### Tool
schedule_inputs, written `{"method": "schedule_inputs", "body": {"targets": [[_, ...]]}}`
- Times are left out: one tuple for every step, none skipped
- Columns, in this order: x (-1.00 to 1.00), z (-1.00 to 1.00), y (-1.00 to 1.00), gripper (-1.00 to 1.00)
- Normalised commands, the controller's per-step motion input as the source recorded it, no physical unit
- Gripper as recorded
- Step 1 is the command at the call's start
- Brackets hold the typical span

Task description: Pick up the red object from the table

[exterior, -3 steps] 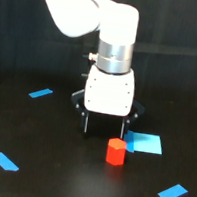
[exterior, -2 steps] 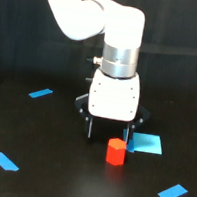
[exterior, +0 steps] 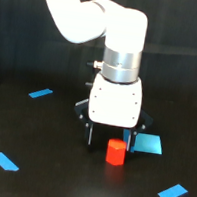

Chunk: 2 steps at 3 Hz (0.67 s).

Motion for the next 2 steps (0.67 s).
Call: {"method": "schedule_inputs", "body": {"targets": [[0.11,0.04,-0.28,0.56],[0.14,0.14,-0.05,0.06]]}}
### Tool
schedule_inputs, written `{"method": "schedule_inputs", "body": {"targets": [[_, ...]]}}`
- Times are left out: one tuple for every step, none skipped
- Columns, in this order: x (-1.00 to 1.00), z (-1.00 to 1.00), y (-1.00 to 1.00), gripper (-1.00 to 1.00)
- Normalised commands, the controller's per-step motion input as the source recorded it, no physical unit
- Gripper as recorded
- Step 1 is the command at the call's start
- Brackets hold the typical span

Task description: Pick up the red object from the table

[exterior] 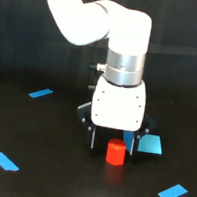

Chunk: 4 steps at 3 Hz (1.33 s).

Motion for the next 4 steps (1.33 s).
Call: {"method": "schedule_inputs", "body": {"targets": [[-0.04,0.07,-0.02,-0.27],[0.04,-0.19,-0.03,-0.88],[0.11,-0.09,0.05,-1.00],[0.09,0.10,0.24,-0.95]]}}
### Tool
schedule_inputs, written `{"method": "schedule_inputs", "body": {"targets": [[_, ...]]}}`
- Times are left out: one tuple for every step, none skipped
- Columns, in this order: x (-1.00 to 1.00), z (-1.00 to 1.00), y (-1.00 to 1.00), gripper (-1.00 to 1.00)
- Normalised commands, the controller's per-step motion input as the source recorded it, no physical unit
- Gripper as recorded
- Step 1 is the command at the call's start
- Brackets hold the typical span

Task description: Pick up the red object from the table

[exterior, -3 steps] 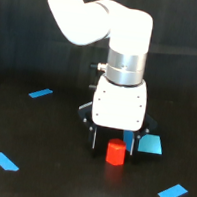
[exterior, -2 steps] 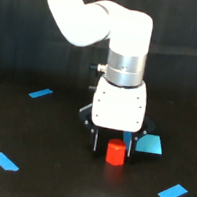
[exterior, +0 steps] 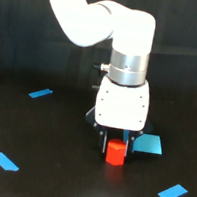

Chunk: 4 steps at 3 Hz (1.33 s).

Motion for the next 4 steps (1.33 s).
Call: {"method": "schedule_inputs", "body": {"targets": [[-0.40,0.27,0.05,-1.00],[-0.54,0.81,0.21,-1.00],[-0.53,0.81,0.28,-0.96],[-0.44,0.91,0.16,-1.00]]}}
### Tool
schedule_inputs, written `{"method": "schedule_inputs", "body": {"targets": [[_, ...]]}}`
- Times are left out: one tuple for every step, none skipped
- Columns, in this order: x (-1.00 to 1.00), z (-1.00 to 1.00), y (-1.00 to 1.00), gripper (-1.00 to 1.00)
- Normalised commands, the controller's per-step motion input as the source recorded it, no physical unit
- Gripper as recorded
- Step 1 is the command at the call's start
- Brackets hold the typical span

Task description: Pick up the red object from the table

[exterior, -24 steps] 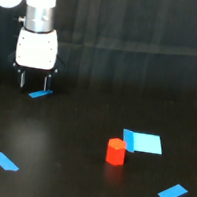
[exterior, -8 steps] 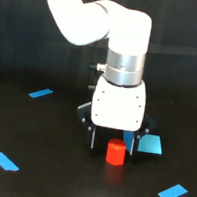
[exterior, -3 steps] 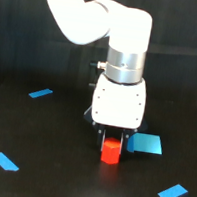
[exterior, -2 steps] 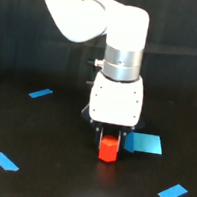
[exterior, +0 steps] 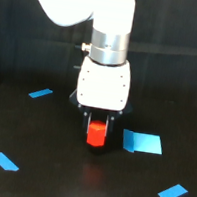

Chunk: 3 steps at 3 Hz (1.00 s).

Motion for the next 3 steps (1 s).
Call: {"method": "schedule_inputs", "body": {"targets": [[-0.41,1.00,0.24,-0.99],[-0.13,0.99,-0.01,-0.96],[-0.01,1.00,0.05,-0.91]]}}
